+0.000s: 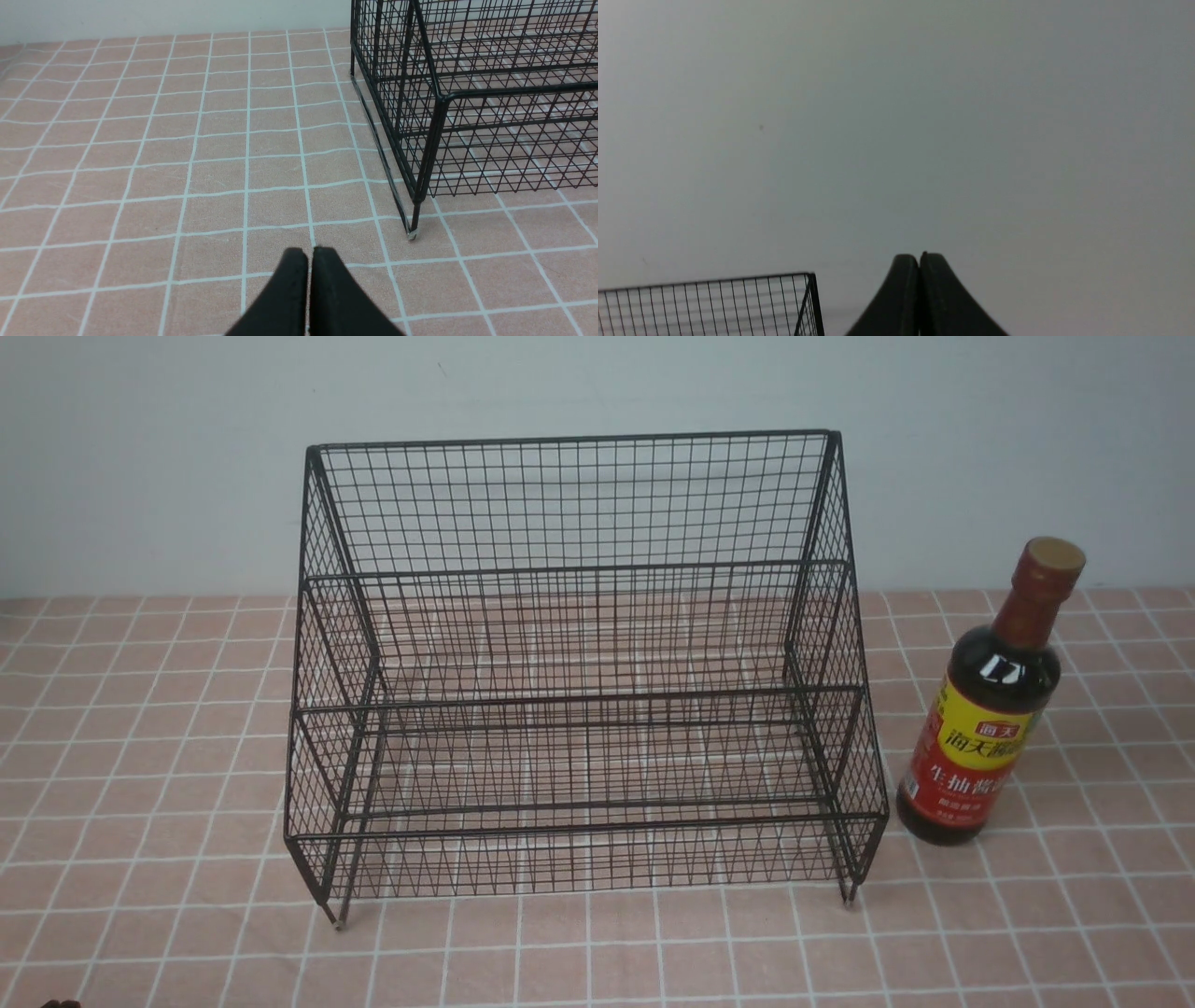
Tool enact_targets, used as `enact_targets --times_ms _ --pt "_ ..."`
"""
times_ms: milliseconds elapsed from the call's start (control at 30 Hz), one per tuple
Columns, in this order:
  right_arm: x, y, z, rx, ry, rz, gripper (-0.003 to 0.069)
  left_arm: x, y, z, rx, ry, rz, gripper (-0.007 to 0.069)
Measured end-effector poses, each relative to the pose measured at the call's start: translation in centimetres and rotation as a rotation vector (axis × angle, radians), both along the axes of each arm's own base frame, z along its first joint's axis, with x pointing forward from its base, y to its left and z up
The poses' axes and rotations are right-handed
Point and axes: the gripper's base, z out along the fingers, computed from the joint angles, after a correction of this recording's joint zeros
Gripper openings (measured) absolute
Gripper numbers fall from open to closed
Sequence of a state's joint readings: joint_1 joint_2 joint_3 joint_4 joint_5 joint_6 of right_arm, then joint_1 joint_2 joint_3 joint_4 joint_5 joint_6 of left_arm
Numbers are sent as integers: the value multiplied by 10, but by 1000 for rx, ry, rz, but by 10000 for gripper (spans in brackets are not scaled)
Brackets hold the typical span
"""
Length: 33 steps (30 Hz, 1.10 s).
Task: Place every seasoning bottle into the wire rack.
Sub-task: Use the right arm to grab the condiment bottle closest to it
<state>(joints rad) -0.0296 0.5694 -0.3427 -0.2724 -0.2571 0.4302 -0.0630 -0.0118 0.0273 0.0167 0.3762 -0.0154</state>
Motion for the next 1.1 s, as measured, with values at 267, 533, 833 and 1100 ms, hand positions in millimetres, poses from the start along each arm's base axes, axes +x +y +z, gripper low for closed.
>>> enact_targets --times_ms 267,533,833,1100 --pt "58 10 -5 -24 158 126 101 0 0 0 0 0 0 -7" --pt "99 19 -11 -34 229 247 328 0 0 0 0 0 0 -7" --pt "139 21 -26 -39 309 279 505 0 0 0 0 0 0 -7" --pt "159 21 -51 -26 390 297 514 0 0 0 0 0 0 -7"
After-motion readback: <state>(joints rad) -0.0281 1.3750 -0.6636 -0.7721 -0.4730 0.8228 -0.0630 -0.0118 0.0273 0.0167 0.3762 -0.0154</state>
